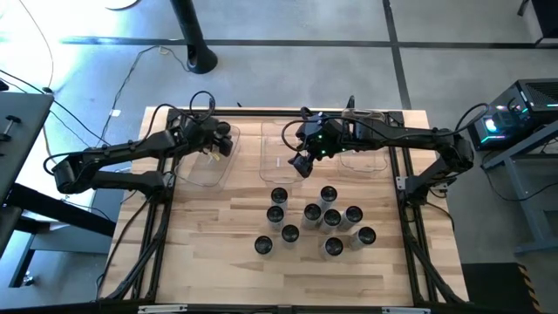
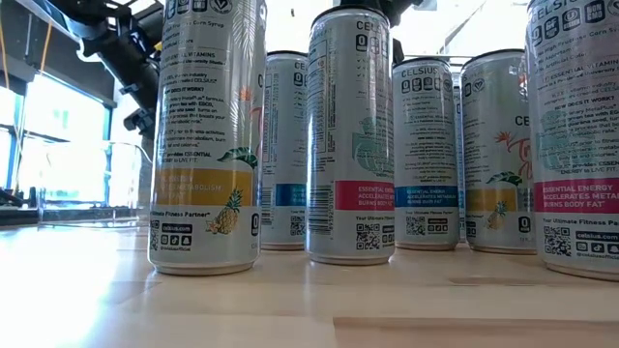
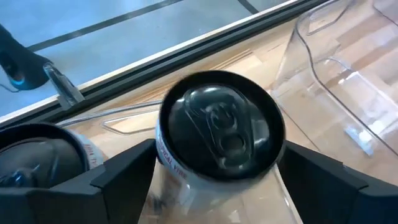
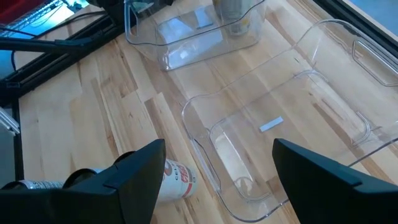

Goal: Sort soda cans
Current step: Put the white-yellow soda can into the top left transparent bin

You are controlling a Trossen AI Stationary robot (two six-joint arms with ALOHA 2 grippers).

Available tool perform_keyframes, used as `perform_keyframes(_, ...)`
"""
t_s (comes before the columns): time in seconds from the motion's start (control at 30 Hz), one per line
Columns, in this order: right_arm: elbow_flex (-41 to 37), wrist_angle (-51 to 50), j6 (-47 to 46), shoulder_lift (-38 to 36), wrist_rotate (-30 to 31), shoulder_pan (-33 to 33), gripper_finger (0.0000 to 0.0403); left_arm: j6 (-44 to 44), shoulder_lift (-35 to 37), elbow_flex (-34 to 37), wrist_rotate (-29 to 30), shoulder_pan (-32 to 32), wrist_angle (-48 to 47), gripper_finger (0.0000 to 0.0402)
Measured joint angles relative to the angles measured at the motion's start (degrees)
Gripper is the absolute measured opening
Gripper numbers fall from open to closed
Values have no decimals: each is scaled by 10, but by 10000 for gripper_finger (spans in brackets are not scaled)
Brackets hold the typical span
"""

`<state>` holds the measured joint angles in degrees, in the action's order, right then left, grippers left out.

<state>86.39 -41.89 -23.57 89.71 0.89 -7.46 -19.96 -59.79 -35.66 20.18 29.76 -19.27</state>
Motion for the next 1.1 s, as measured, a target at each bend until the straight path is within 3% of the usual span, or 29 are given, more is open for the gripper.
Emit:
perform_keyframes(0.87,0,0,0,0,0,0,291,14,58,-1,17,4,-2,323)
perform_keyframes(1.1,0,5,-10,0,0,0,291,52,65,-37,28,4,-3,323)
